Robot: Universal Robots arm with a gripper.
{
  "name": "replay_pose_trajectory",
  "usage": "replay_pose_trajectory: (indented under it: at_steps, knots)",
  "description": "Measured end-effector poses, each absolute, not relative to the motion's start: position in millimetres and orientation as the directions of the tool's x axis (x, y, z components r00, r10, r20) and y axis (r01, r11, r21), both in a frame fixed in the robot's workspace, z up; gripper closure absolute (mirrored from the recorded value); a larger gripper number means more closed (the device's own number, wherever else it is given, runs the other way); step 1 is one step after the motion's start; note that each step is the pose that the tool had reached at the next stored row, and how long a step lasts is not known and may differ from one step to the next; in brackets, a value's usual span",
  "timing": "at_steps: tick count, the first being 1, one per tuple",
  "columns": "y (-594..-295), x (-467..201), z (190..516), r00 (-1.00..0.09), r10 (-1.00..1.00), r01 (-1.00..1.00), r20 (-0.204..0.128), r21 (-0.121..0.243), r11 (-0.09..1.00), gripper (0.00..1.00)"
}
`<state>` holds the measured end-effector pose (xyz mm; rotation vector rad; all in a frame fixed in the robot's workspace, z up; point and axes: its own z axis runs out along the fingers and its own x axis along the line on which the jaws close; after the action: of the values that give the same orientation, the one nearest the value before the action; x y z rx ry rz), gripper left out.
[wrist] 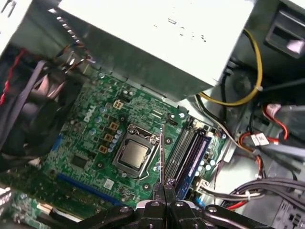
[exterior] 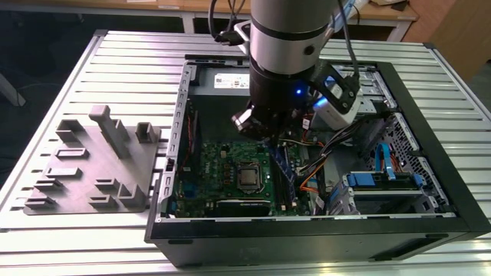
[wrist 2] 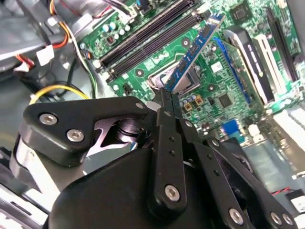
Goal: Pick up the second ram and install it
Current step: 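Insert the second ram into the second slot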
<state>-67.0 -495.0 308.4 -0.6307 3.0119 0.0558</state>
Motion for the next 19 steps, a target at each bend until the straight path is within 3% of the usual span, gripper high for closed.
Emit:
replay_pose_trajectory:
  at_steps: [19]
  knots:
    - [-495.0, -67.0, 305.9, -0.995, -0.066, -0.068, -0.07, 0.022, 0.997, 0.92]
